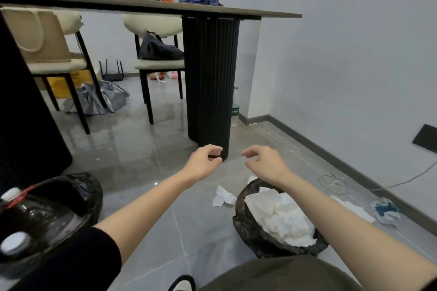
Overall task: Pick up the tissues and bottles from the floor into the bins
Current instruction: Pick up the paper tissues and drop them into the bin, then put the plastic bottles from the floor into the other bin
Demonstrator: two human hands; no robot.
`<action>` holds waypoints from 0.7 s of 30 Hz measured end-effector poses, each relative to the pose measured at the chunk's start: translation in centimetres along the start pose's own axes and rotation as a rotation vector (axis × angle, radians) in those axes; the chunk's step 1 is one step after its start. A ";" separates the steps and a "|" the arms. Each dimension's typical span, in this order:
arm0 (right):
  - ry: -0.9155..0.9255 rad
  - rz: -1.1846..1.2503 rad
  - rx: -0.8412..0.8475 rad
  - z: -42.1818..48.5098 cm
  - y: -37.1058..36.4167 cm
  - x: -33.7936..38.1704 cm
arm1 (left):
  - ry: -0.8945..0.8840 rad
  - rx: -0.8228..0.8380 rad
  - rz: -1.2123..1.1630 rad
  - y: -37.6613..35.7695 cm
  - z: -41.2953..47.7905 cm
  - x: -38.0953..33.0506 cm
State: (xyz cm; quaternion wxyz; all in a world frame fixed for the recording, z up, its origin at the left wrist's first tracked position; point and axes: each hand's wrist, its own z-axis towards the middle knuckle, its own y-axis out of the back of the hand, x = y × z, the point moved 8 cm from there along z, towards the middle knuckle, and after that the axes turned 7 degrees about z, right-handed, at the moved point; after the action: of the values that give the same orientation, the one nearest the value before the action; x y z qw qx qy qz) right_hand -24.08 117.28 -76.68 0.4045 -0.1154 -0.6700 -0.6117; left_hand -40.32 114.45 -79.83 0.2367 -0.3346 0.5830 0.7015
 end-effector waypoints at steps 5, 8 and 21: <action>0.087 0.032 0.056 -0.8 -3.7 6.1 | 0.031 -0.122 -0.054 7.0 -3.0 2.7; 0.125 0.061 0.090 -1.6 -6.9 9.1 | 0.058 -0.220 -0.070 11.1 -5.6 4.7; 0.150 0.430 0.499 -9.4 -25.7 19.9 | 0.360 -0.553 -0.128 21.9 -23.8 19.7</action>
State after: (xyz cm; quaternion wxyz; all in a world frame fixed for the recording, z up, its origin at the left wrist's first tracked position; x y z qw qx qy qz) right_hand -49.88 96.19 -82.44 0.5883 -0.1063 -0.7277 -0.3362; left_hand -64.58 85.55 -82.39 0.0736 -0.5407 0.3810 0.7464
